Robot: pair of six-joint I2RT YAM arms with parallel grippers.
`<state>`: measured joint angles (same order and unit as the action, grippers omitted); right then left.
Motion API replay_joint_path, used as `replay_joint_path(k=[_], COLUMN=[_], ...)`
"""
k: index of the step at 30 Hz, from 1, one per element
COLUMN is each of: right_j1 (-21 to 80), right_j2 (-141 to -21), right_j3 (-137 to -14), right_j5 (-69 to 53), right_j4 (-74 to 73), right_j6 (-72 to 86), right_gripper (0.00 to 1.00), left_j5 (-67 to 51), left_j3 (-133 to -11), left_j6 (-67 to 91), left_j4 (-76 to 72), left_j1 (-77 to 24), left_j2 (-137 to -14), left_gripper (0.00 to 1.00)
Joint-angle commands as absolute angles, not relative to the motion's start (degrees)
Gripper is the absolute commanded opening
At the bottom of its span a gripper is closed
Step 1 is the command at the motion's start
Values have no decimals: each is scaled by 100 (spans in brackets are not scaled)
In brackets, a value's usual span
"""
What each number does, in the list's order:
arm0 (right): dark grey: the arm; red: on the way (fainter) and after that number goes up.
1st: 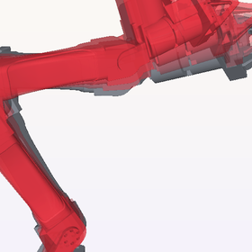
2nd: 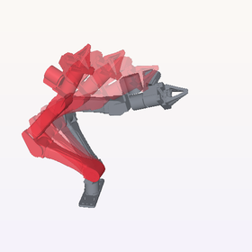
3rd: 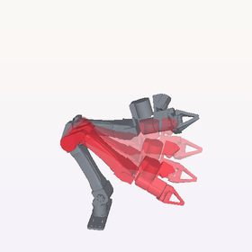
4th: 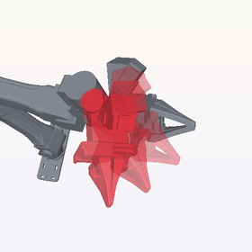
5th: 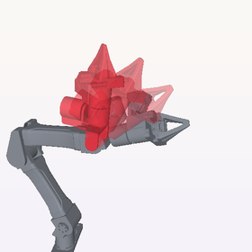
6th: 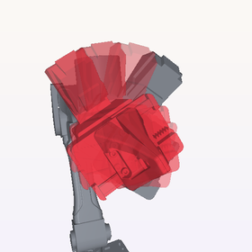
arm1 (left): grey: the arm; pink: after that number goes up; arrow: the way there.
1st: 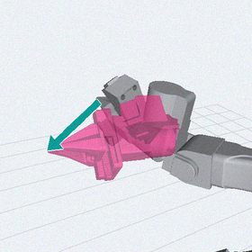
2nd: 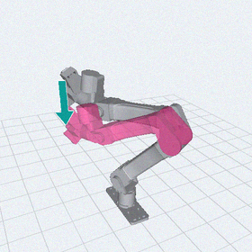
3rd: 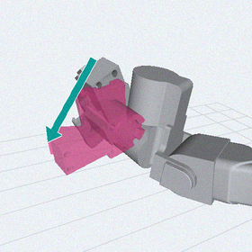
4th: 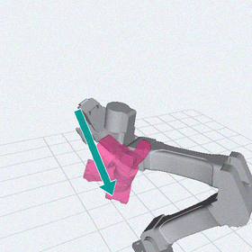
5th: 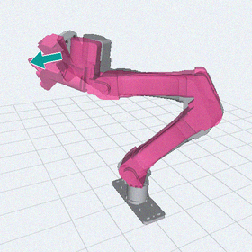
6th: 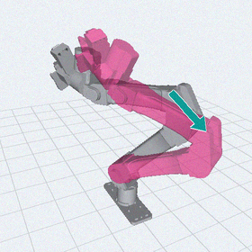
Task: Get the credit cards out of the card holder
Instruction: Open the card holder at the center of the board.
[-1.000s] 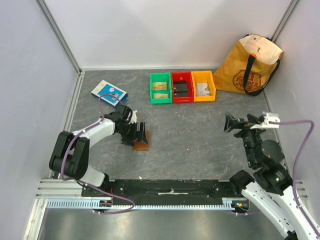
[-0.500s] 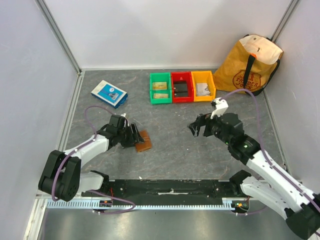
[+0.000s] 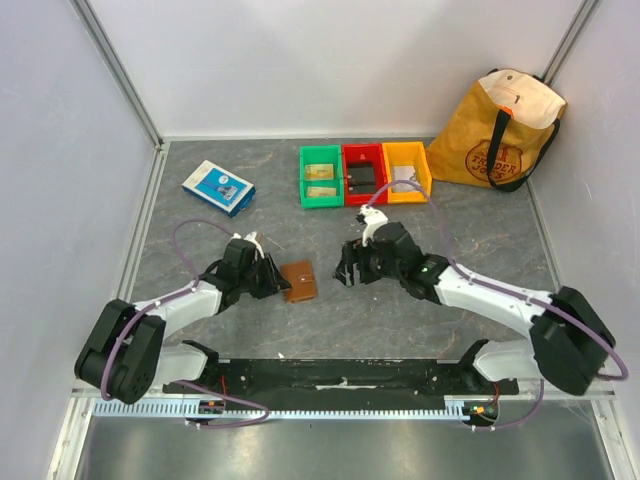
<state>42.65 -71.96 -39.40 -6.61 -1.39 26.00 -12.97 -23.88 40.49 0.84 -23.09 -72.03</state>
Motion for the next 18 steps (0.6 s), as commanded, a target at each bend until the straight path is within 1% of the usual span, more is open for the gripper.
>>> replay_joint_path(k=[1, 2, 4, 7, 9, 11, 18], right_j1=[4771, 4886, 5088, 5404, 5650, 5826, 6135], right_j2=[-7821, -7961, -8313, -8796, -9121, -9403, -10151], right_j3=[-4675, -4824, -5140, -5632, -5922, -6169, -6723], right_j5=[-124, -36, 324, 710, 1010, 1229, 1713], right_j4=[9, -174, -430, -886, -1150, -1352, -1722], right_j6=[2611, 2593, 2532, 2479, 2470, 2470, 2522], right_gripper=[78, 76, 75, 74, 71, 67, 61], left_j5=[-1186, -1160, -1073, -1011, -950, -827, -677], left_j3=[-2048, -2004, -1890, -1653, -1504, -1398, -1239], left_j6=[4420, 4456, 4596, 4930, 5123, 5290, 5555], left_j4=[-307, -395, -527, -808, -949, -1010, -1151], left_j1=[-2557, -2610, -2724, -2821, -2891, -2970, -3155], left_j2=[-7190, -7172, -7084, -6900, -6768, -6645, -6434], left_gripper=[30, 30, 21, 14, 5, 2, 2])
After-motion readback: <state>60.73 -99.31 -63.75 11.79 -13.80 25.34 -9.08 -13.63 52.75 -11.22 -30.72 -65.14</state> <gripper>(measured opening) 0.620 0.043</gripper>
